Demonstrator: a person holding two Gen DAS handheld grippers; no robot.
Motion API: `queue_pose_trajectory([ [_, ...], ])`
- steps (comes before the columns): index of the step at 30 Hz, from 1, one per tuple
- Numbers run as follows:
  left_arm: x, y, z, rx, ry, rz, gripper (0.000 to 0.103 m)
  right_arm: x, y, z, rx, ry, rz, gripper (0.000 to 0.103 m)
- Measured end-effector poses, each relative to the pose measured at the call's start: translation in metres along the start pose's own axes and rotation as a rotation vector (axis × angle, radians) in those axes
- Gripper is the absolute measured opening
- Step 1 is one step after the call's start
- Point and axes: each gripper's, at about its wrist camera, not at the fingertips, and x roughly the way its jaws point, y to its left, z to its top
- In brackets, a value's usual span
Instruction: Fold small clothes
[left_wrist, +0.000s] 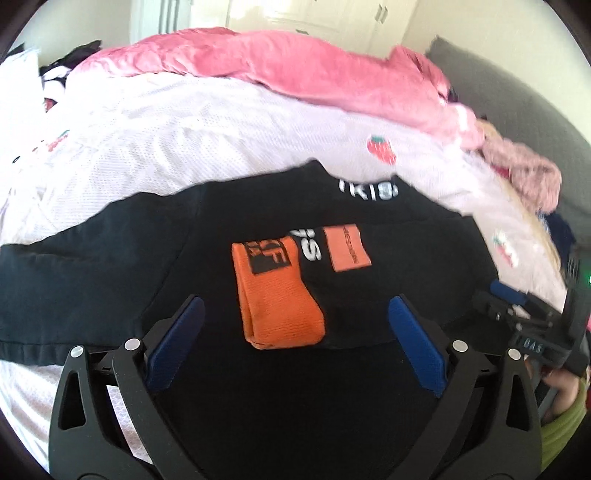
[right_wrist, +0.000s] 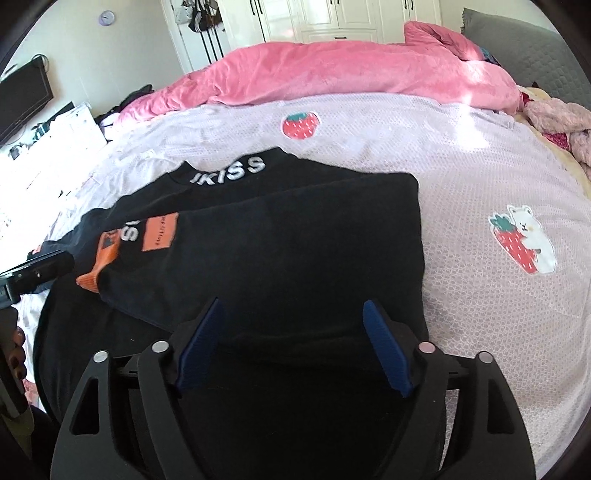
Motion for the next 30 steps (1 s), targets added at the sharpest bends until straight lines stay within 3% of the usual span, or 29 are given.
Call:
queue_pose_trajectory([
  [7,-0.03,0.025,0.002,-0.067,-0.106,0.12,0.094,-0.01,0.019,0.004,-0.037,-0.066,0.014,0.088],
  [15,-0.046,0.055,-0.001,-0.088,-0.124,0.269,0.094,-0.02,0.046,0.01,-0.063,-0.142,0.051,0.09],
  [30,-0.076,0.112,0.003,-0.225,-0.194,0.364,0.094,-0.023,0.11,0.006,-0.161,-0.173,0.093,0.096],
])
